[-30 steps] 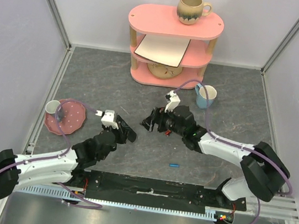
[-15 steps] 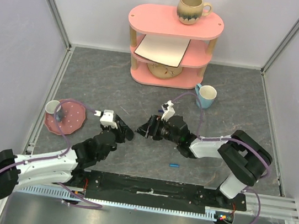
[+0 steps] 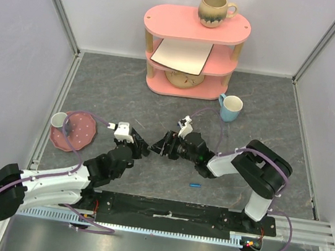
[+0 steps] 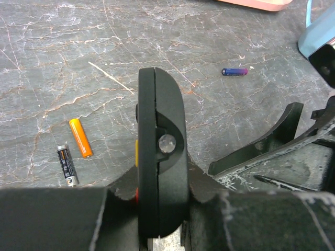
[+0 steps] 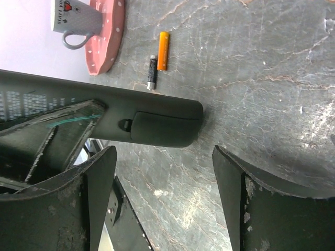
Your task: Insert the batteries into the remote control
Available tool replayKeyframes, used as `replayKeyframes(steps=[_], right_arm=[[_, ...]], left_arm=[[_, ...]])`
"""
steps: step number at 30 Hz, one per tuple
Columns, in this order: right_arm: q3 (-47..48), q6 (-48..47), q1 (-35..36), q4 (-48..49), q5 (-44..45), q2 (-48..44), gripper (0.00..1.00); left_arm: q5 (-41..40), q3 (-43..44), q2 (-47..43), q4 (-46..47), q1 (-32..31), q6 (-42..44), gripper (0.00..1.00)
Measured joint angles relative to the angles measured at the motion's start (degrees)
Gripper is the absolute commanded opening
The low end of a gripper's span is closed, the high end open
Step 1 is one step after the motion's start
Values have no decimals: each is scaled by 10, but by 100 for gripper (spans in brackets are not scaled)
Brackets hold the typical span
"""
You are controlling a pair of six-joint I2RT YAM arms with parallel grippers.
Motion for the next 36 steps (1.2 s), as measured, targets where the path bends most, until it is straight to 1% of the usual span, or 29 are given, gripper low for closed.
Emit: replayKeyframes(steps=[5, 12, 20, 36], right_arm=[[6, 4, 5, 4, 0, 25, 81], [10, 25, 10, 32, -6, 39, 84], [18, 39, 10, 51, -9, 51, 83], [28, 49, 9, 51, -9, 72, 81]], left_arm=[[-4, 0, 0, 0, -3, 0, 2], [-11, 0, 1, -1, -10, 0, 2], [-14, 0, -1, -3, -15, 0, 2], [-21, 0, -10, -16, -20, -1, 2]])
